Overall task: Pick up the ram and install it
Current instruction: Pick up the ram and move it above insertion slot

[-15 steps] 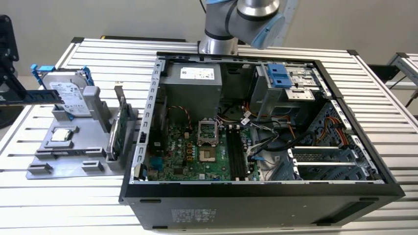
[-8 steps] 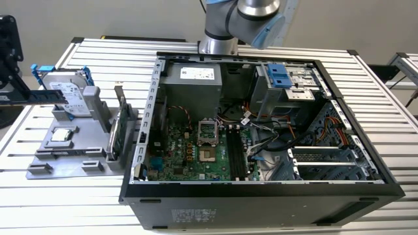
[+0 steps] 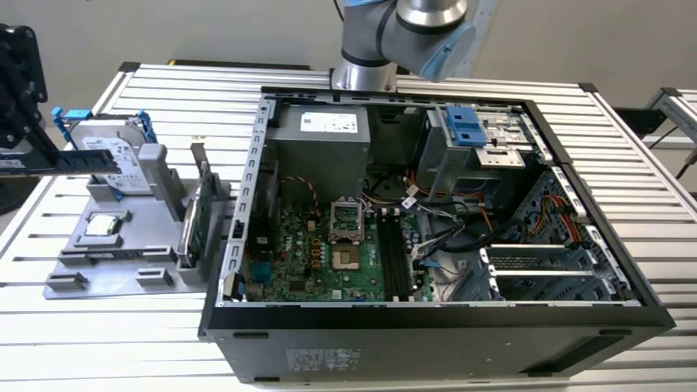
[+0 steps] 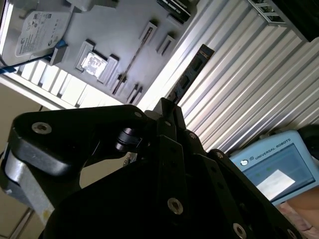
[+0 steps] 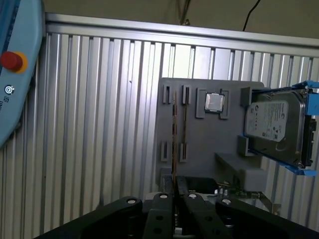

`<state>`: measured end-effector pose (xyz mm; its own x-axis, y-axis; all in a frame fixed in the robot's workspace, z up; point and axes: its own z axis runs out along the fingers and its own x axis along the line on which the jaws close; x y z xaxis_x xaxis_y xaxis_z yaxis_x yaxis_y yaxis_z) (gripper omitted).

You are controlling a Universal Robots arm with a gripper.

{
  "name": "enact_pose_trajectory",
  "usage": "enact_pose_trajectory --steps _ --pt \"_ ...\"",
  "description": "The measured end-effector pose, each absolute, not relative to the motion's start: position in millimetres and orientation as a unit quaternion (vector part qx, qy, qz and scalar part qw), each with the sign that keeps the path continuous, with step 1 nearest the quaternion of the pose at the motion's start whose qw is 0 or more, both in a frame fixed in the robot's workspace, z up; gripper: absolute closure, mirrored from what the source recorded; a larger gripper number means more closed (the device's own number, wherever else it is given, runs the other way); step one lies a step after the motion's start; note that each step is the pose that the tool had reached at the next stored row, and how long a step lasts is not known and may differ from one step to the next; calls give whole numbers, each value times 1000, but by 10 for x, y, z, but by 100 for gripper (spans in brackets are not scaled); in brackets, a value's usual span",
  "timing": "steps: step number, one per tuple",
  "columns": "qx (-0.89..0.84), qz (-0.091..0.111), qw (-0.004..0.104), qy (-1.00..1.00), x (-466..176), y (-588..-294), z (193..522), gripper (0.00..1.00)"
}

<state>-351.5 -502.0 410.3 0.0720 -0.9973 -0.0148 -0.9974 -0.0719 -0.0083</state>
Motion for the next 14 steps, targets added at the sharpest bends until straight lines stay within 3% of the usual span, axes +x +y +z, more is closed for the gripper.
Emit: enact_pose_trajectory --steps 14 --pt "-732 3 8 681 -3399 -5020 4103 100"
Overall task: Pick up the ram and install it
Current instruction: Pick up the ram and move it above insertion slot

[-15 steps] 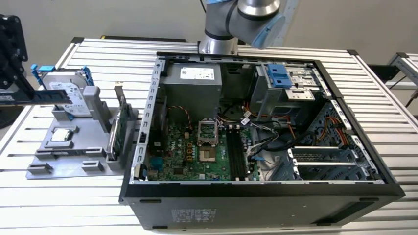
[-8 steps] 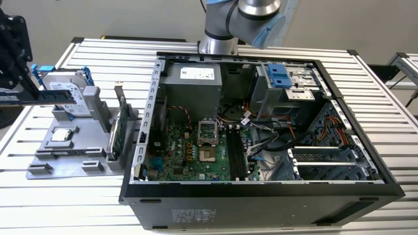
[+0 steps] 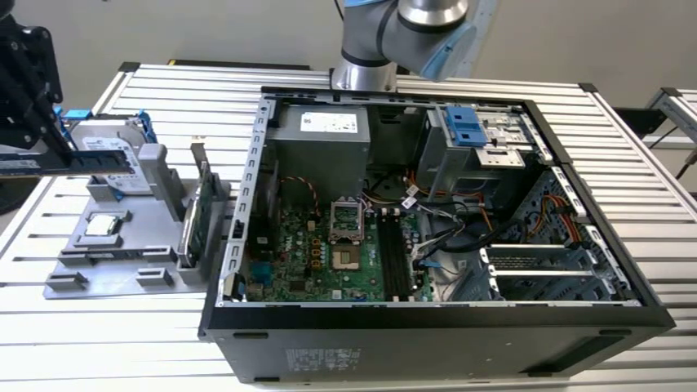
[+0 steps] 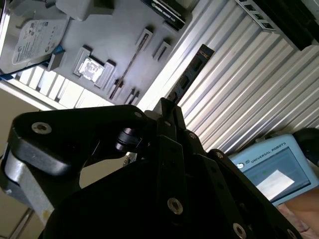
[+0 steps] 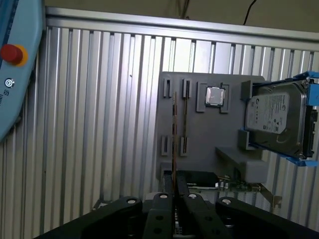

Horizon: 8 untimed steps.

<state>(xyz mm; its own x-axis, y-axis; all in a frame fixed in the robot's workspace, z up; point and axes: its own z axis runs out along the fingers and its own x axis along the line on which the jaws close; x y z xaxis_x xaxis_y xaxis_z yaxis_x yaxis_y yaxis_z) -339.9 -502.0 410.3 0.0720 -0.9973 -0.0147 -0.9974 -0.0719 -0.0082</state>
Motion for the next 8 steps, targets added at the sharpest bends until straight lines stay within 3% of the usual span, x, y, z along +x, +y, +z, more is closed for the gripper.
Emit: enact_pose_trajectory --steps 8 --pt "-732 3 8 681 -3340 -5020 4103 100"
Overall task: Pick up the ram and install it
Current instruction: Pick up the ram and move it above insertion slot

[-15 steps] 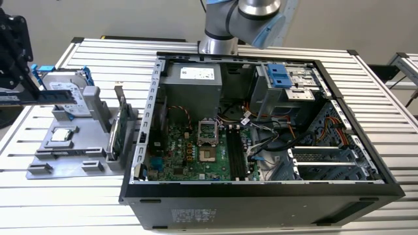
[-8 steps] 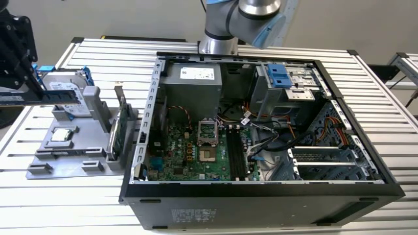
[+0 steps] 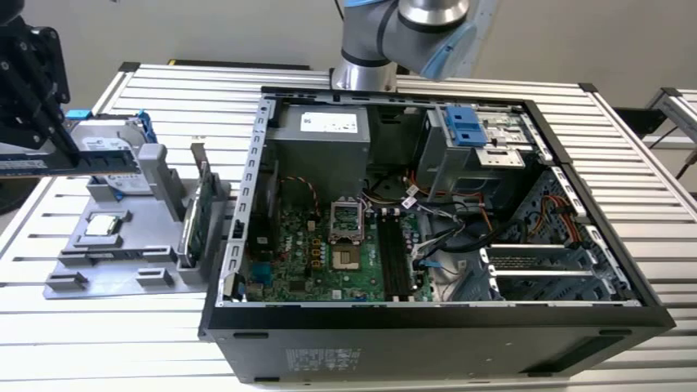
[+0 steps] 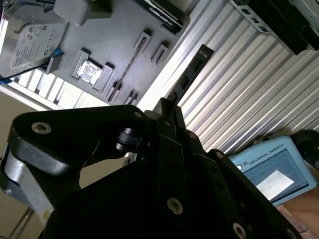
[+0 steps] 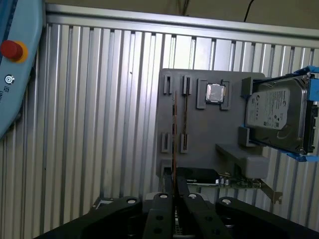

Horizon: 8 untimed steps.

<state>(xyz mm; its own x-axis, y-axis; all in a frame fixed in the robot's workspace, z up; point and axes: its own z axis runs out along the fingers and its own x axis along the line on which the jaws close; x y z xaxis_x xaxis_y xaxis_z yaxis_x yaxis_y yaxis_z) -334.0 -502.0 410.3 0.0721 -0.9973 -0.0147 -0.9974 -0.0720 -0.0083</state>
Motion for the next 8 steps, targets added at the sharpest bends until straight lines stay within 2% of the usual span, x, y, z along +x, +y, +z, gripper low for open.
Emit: enact_pose_trajectory --steps 8 --pt "-732 3 8 681 -3287 -5020 4103 100"
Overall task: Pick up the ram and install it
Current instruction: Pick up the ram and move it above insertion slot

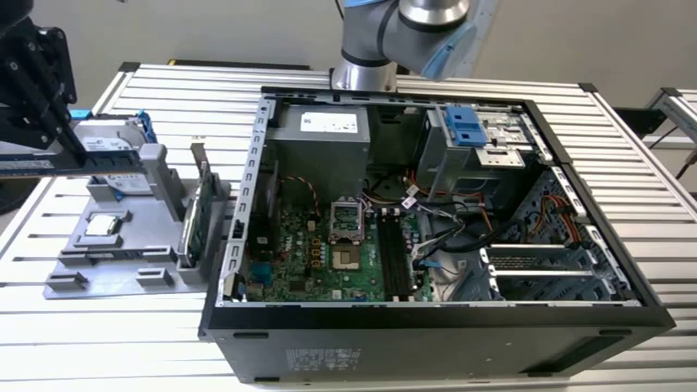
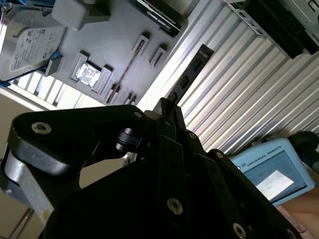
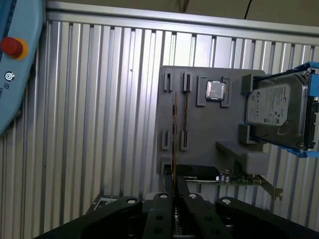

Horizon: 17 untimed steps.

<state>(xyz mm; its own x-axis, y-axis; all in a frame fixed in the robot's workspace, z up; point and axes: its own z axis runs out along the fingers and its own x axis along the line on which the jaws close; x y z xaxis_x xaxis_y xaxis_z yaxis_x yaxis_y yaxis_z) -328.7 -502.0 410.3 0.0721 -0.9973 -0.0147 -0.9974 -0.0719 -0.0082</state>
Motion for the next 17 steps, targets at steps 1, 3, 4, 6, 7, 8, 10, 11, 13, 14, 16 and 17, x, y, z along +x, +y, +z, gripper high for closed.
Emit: enact_pose_trajectory --steps 1,3,4,6,7,8,10,11,13,14,16,17 --pt "-732 3 8 681 -3282 -5020 4103 100" --pt "-732 3 8 681 -3269 -5020 4103 100" --pt "-732 3 8 681 -3263 -5020 4103 100" --pt "-732 3 8 681 -3250 -5020 4103 100" --pt "-732 3 8 681 -3244 -5020 4103 100" --pt "-732 3 8 681 -3238 -5019 4103 100" --pt "-732 3 8 681 -3225 -5020 4104 100" --pt "-732 3 8 681 -3220 -5020 4103 100" --pt "-732 3 8 681 -3207 -5020 4103 100" --pt "-732 3 8 681 -3201 -5020 4103 100" --pt "-732 3 8 681 -3190 -5019 4103 100" --pt "-732 3 8 681 -3183 -5020 4103 100"
